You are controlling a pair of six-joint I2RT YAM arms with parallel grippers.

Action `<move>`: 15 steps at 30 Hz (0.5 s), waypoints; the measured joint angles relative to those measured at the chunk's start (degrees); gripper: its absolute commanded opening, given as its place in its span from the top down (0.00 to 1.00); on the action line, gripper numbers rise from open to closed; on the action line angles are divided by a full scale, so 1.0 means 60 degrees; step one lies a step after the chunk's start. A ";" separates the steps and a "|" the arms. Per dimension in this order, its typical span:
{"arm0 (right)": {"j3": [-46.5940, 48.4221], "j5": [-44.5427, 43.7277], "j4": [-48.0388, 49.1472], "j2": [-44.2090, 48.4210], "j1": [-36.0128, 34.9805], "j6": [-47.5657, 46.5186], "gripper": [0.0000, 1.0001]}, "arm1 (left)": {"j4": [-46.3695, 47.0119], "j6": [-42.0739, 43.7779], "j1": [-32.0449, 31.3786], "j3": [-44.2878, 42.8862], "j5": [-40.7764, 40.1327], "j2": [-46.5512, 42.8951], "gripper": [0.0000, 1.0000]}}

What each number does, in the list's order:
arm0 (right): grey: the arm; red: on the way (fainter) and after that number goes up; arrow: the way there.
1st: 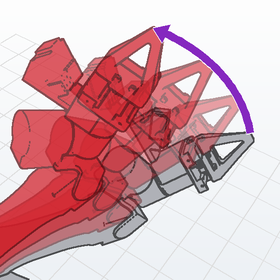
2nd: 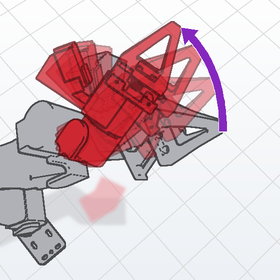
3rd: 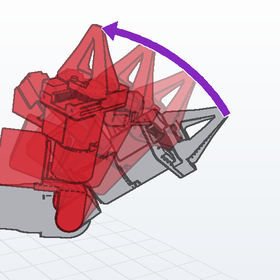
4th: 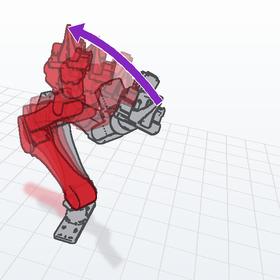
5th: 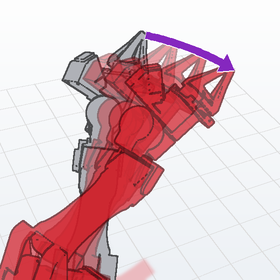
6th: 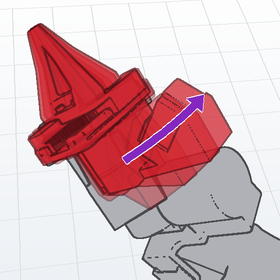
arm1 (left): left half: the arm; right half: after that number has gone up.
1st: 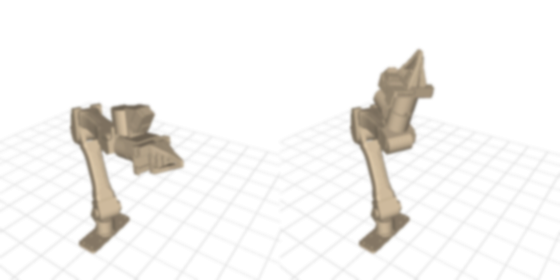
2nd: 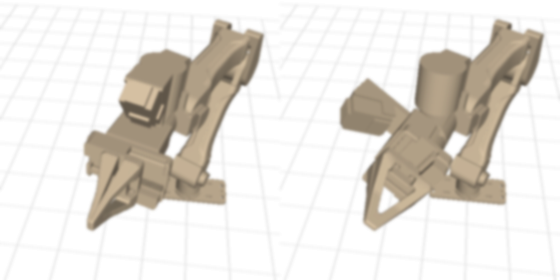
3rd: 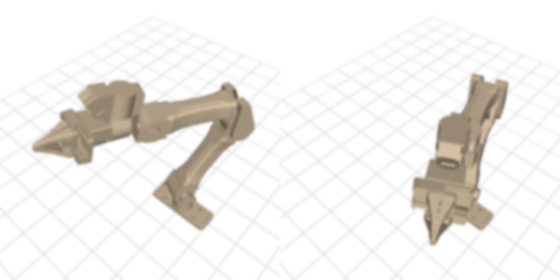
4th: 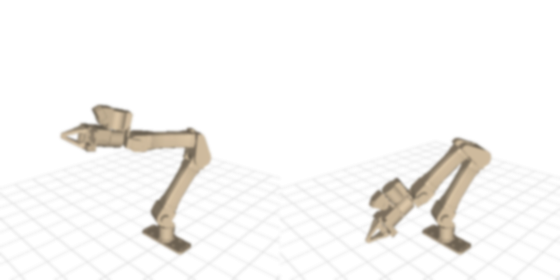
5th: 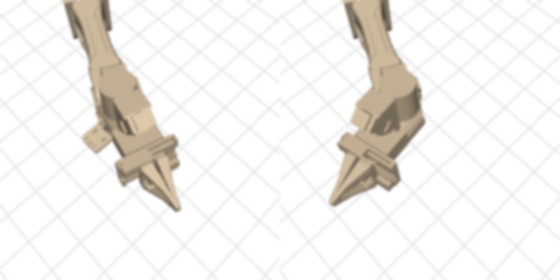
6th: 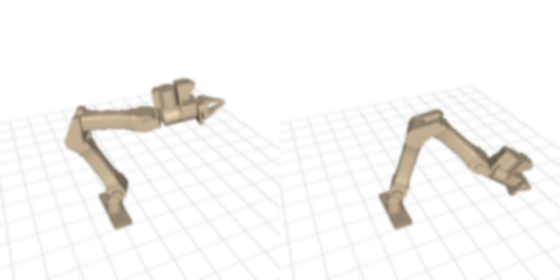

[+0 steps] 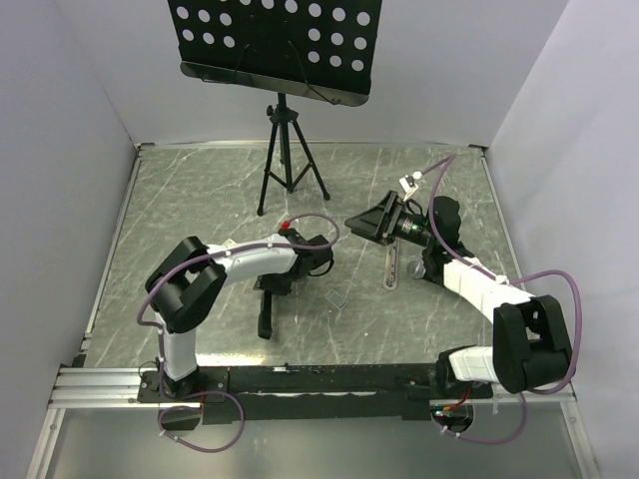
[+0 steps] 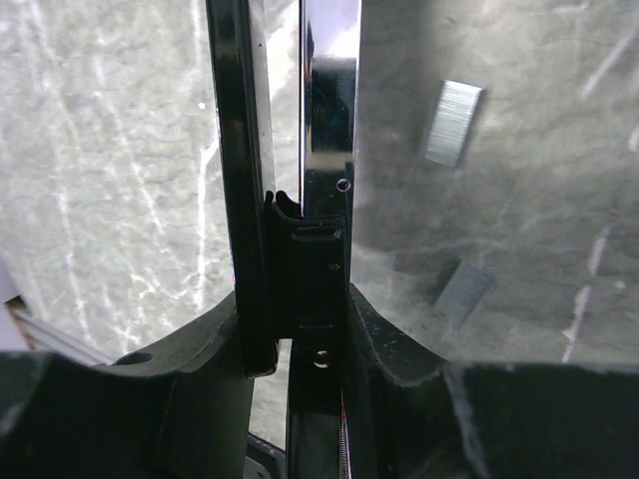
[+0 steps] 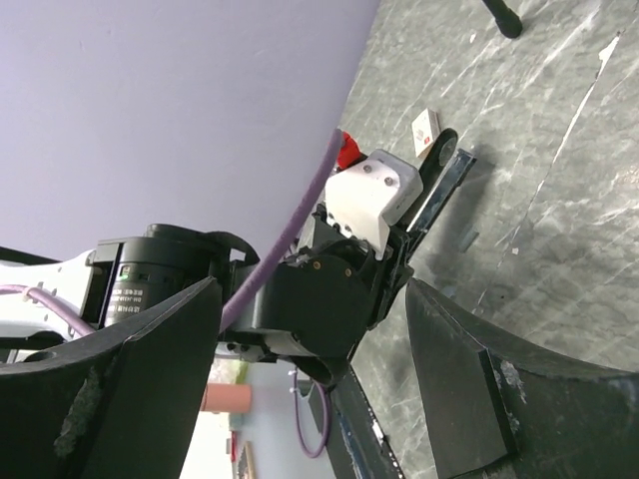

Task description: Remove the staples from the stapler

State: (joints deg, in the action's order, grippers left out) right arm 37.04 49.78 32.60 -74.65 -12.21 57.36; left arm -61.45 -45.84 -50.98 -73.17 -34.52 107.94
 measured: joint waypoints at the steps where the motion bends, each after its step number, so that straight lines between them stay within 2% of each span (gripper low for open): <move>1: 0.0000 0.0029 0.0000 0.0000 0.0000 0.0004 0.20 | 0.0138 0.0029 0.0015 0.0091 0.0109 -0.0095 0.99; 5: 0.0000 0.0135 -0.0026 0.0000 0.0000 -0.0004 0.21 | 0.0659 0.0197 0.0259 0.0630 0.0750 -0.0925 0.99; 9: -0.0004 0.0124 -0.0171 0.0000 -0.0004 0.0055 0.21 | 0.1541 0.0474 0.0892 0.1446 0.2080 -0.2663 0.99; 15: -0.0015 -0.0444 -0.0914 0.0346 -0.0412 0.0226 0.22 | 0.4364 0.0554 0.1778 0.3071 0.4809 -0.6018 0.99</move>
State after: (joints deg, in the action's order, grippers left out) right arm 36.95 47.11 27.11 -72.58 -14.68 58.72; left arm -35.27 -42.52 -40.32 -54.74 -5.67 71.83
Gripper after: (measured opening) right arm 0.785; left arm 0.386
